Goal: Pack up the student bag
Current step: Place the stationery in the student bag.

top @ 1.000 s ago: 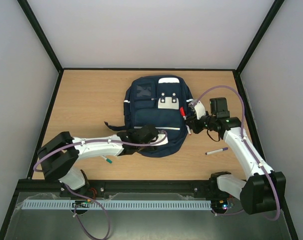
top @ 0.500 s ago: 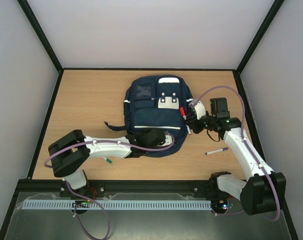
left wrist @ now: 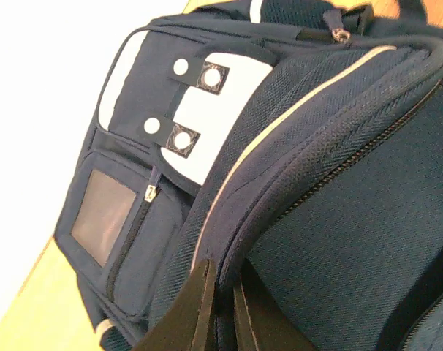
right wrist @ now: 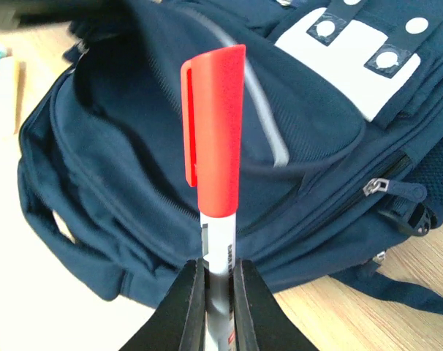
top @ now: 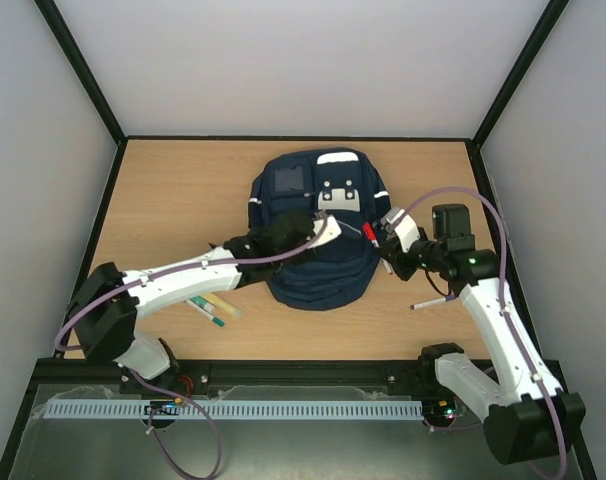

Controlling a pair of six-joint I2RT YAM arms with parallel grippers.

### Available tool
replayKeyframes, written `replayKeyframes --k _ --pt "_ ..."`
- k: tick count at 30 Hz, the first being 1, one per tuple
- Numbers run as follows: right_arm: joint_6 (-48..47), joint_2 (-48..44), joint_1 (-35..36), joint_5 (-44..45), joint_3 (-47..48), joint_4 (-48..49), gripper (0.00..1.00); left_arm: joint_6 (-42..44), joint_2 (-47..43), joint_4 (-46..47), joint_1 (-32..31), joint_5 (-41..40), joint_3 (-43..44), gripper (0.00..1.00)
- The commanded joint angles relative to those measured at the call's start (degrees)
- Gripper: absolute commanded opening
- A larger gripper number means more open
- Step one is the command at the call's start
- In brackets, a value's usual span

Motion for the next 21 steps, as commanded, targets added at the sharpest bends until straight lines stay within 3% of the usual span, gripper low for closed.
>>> replayKeyframes --k 1,5,9,21 --pt "-11.7 -3.5 0.8 0.1 2.1 -12.7 0.05 -6.9 -4.9 3.4 3.8 9.9 3.6 0.02" --pt "-15.7 -2.7 5.1 5.2 3.4 -15.5 0.05 -13.5 -6.2 4.0 9.1 20.1 3.5 0.03" --pt "-17.8 0.7 15.2 15.0 5.7 -15.4 0.05 -20.4 -6.3 6.6 14.5 29.7 2.3 0.02" --pt "-21.3 14.2 36.2 36.9 16.5 -13.4 0.05 -29.8 -6.2 7.2 21.9 41.3 4.1 0.02"
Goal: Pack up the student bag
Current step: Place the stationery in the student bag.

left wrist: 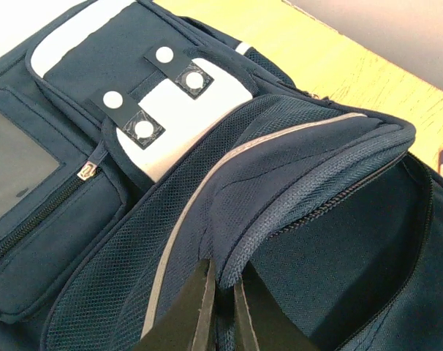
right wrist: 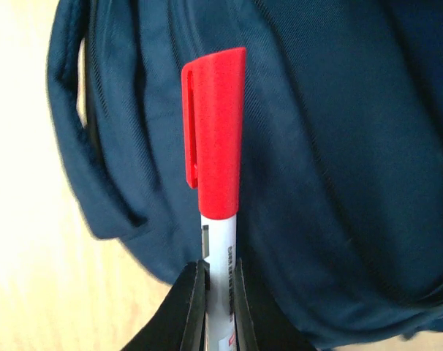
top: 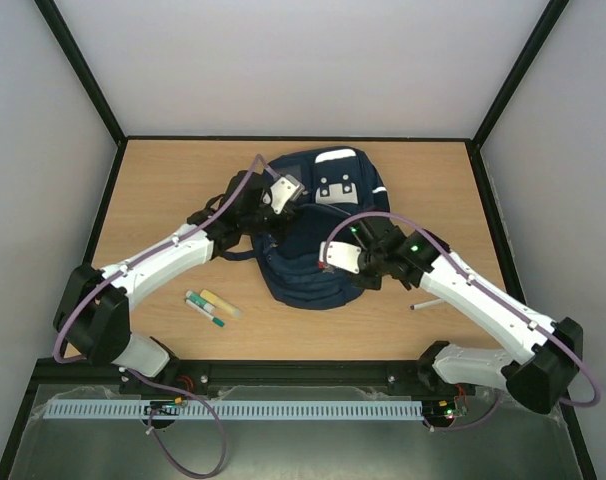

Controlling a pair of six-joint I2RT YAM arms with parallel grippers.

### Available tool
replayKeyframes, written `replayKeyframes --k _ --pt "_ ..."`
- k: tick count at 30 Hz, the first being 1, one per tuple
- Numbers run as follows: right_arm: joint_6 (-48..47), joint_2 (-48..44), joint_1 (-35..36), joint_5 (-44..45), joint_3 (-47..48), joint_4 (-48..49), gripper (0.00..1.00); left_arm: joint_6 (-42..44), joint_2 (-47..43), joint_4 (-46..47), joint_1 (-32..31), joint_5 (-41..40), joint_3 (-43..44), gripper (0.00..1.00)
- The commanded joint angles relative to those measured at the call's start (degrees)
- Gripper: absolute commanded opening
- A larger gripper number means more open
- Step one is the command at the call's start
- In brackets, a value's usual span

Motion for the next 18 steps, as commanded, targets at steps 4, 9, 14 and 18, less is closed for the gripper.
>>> replayKeyframes --k 4,9,14,18 --pt "-5.4 7.9 8.3 16.9 11.5 0.6 0.05 -5.2 -3.6 8.0 3.2 4.0 2.6 0.03" --pt "-9.8 12.9 11.4 25.0 11.9 5.7 0.05 -5.9 -3.9 7.9 3.9 4.9 2.8 0.02" --pt "-13.5 15.6 11.5 29.6 11.0 12.4 0.04 -6.9 -4.2 8.3 4.9 6.6 2.7 0.02" --pt "-16.1 17.4 11.5 31.0 10.2 16.2 0.05 -7.6 -4.5 8.5 5.4 7.5 2.8 0.02"
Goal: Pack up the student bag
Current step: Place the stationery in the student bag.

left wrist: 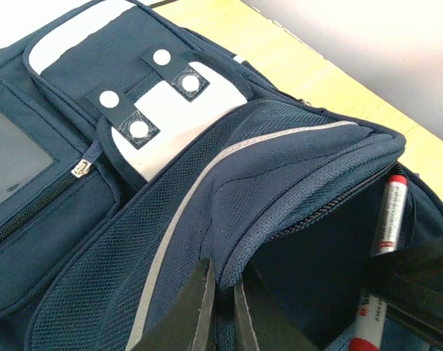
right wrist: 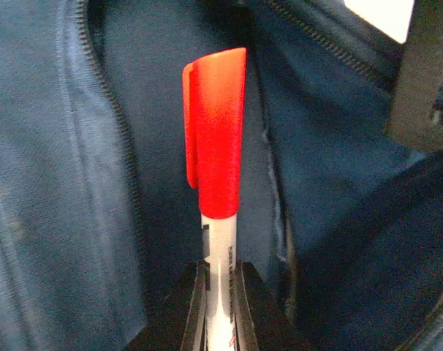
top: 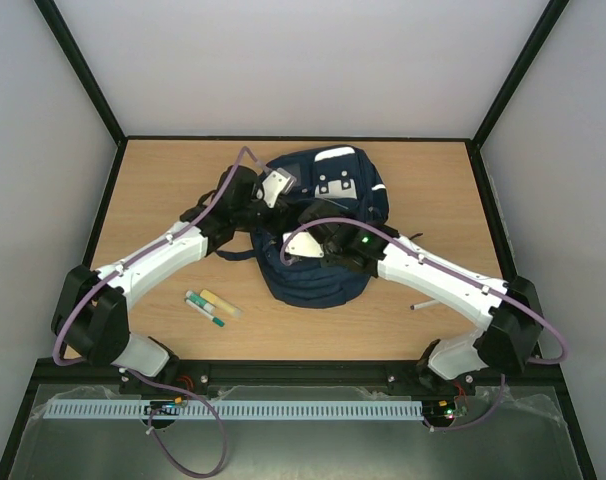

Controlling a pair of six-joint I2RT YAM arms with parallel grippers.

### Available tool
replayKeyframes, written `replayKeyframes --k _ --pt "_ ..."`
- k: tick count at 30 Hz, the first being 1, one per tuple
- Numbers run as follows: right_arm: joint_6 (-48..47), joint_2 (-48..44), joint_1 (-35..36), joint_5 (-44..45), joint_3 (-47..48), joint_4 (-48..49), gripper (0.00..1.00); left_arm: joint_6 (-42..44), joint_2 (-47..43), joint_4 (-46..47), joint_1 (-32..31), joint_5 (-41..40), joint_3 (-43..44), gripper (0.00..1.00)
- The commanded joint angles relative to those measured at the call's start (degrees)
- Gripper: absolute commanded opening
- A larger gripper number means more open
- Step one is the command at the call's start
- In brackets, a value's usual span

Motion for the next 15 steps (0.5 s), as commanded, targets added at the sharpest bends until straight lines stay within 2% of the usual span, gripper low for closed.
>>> replayKeyframes --k 1,6,9,11,15 --pt "-5.2 2.0 0.1 5.6 -1.4 6.4 0.05 -2.9 -3.9 7.6 1.8 1.5 2.7 0.02" --pt "-8.5 4.4 0.1 8.7 -5.3 14.2 0.10 -4.2 -3.9 8.2 2.7 3.2 2.7 0.02" --pt "-8.2 4.9 0.1 10.2 -6.3 18.9 0.28 -4.4 -4.0 8.2 2.9 3.3 2.6 0.02" --pt "-6.6 4.5 0.1 9.9 -5.7 19.0 0.32 -4.4 -4.0 8.2 2.9 3.4 2.5 0.03" --pt "-0.4 2.0 0.0 6.3 -2.8 13.2 0.33 -4.3 -4.1 8.3 3.1 3.7 2.5 0.02"
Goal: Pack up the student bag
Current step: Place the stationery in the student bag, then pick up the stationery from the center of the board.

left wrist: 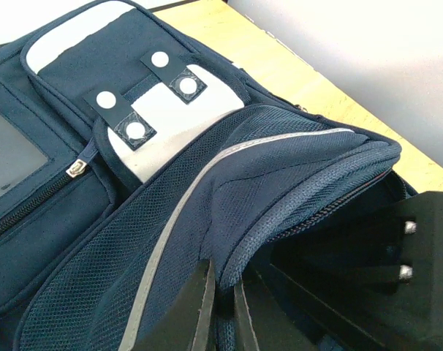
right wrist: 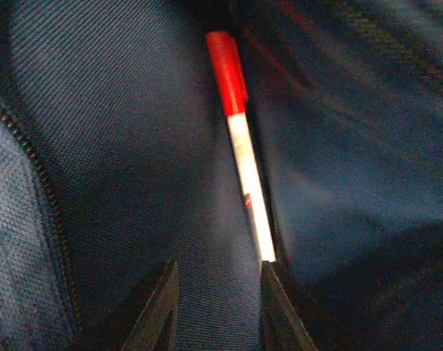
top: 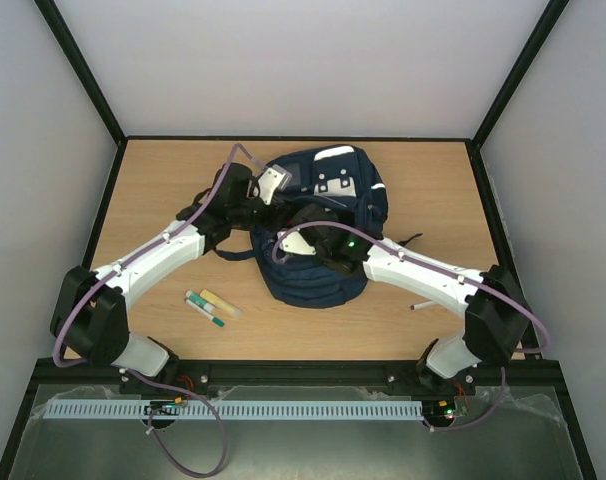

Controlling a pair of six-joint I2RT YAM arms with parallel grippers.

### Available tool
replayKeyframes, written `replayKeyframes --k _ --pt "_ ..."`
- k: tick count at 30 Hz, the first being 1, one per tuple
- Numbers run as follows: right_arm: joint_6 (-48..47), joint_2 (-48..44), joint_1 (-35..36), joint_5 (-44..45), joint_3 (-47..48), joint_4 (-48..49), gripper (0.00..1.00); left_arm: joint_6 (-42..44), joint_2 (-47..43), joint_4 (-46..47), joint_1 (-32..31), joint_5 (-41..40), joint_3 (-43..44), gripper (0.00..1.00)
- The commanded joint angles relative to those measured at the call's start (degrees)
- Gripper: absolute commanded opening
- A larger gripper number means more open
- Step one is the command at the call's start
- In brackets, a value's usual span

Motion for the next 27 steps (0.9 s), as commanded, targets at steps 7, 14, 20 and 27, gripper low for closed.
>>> replayKeyframes --k 7,14,20,27 --pt "18.0 -12.3 -4.3 -16.6 4.4 -16.7 0.34 -2.6 -3.8 7.8 1.9 0.9 2.5 0.02" --pt "20.8 -24.8 -20.7 -30.1 -8.1 -23.6 0.34 -3.6 -3.3 7.8 2.6 1.4 2.7 0.02" --pt "11.3 -27.1 -37.7 -37.6 -12.3 -35.1 0.34 -4.5 -3.3 7.9 3.1 2.2 2.8 0.03" --pt "-2.1 -24.4 -49.3 -33.3 -16.1 -40.2 0.44 -4.7 -3.3 7.8 3.1 2.5 2.9 0.02"
